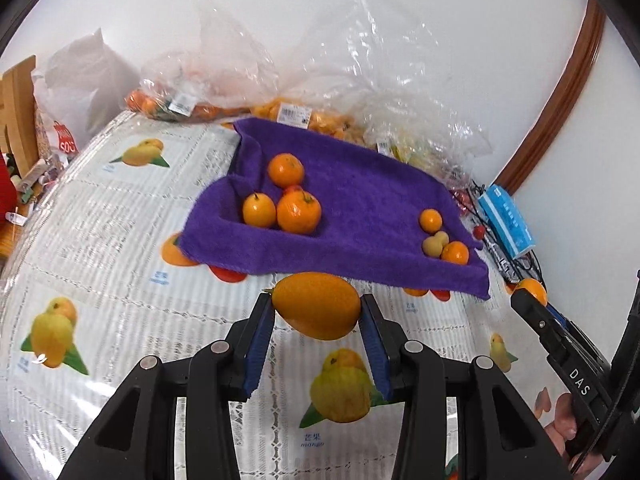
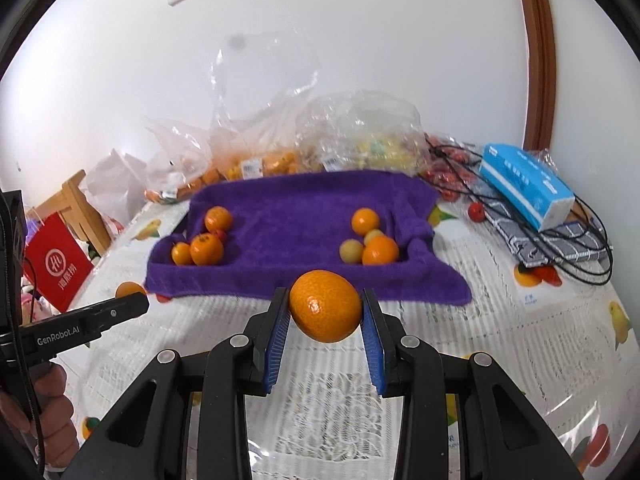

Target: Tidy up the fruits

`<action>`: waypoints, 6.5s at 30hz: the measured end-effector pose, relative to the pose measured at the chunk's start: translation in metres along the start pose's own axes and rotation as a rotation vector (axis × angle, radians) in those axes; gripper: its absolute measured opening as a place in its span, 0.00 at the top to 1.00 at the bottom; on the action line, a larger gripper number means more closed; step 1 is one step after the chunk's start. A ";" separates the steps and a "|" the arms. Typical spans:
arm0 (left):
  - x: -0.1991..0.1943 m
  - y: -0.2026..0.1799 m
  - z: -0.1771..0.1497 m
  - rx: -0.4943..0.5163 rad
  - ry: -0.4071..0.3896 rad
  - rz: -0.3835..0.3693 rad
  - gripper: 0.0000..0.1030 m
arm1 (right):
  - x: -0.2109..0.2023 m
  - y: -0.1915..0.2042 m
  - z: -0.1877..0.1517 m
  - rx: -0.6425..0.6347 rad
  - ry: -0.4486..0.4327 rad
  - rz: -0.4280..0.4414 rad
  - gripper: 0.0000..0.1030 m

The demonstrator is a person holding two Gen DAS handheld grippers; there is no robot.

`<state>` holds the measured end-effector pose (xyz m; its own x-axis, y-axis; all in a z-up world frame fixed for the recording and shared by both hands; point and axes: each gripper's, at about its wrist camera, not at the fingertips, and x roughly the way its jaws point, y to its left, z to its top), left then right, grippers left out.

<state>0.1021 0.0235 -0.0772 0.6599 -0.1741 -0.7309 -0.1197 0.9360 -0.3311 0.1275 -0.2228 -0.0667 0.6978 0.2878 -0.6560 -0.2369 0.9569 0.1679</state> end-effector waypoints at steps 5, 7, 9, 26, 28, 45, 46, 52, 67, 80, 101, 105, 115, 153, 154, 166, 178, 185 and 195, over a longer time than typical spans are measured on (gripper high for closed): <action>-0.014 -0.002 0.006 0.014 -0.014 -0.009 0.60 | -0.009 0.009 0.009 -0.012 -0.016 -0.001 0.66; -0.018 -0.003 0.008 0.016 -0.021 -0.013 0.60 | -0.011 0.012 0.012 -0.012 -0.021 0.000 0.66; -0.022 -0.004 0.011 0.019 -0.026 -0.018 0.60 | -0.012 0.014 0.015 -0.013 -0.023 0.001 0.66; -0.032 -0.014 0.042 0.030 -0.061 -0.035 0.60 | -0.020 0.023 0.039 -0.031 -0.062 -0.015 0.66; -0.032 -0.015 0.045 0.030 -0.061 -0.041 0.60 | -0.017 0.023 0.042 -0.027 -0.063 -0.014 0.66; -0.014 -0.023 0.083 0.045 -0.081 -0.048 0.60 | 0.009 0.017 0.071 -0.021 -0.068 -0.027 0.66; -0.012 -0.023 0.086 0.045 -0.082 -0.046 0.60 | 0.011 0.016 0.073 -0.021 -0.072 -0.029 0.66; -0.002 -0.018 0.098 0.044 -0.084 -0.029 0.60 | 0.024 0.007 0.080 -0.010 -0.071 -0.037 0.66; 0.026 0.016 0.119 0.019 -0.075 0.043 0.60 | 0.063 -0.031 0.086 0.029 -0.053 -0.072 0.66; 0.059 0.032 0.117 -0.019 -0.018 0.049 0.60 | 0.110 -0.032 0.070 0.035 0.033 -0.022 0.66; 0.124 -0.011 0.110 0.062 0.086 -0.015 0.60 | 0.154 -0.001 0.046 -0.010 0.161 0.089 0.66; 0.135 -0.016 0.105 0.068 0.110 -0.011 0.60 | 0.157 -0.001 0.043 -0.015 0.176 0.098 0.66; 0.157 -0.024 0.099 0.087 0.157 0.017 0.60 | 0.135 -0.006 0.045 -0.024 0.127 0.112 0.66; 0.176 -0.065 0.083 0.243 0.198 0.081 0.54 | 0.117 -0.033 0.044 0.028 0.077 0.068 0.66; 0.175 -0.065 0.083 0.241 0.200 0.083 0.53 | 0.117 -0.033 0.044 0.028 0.077 0.068 0.66; 0.151 -0.064 0.079 0.243 0.183 0.076 0.47 | 0.114 -0.031 0.045 0.030 0.070 0.066 0.65; 0.123 -0.050 0.079 0.218 0.142 0.121 0.46 | 0.101 -0.031 0.047 0.030 0.064 0.020 0.61; 0.114 -0.041 0.075 0.193 0.138 0.115 0.45 | 0.098 -0.031 0.045 0.019 0.078 -0.018 0.61; 0.100 -0.035 0.070 0.172 0.120 0.098 0.42 | 0.095 -0.026 0.046 0.005 0.102 -0.054 0.57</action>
<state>0.2240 -0.0051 -0.0966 0.5568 -0.1051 -0.8240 -0.0441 0.9868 -0.1557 0.2309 -0.2184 -0.0994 0.6371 0.2305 -0.7355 -0.1969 0.9712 0.1338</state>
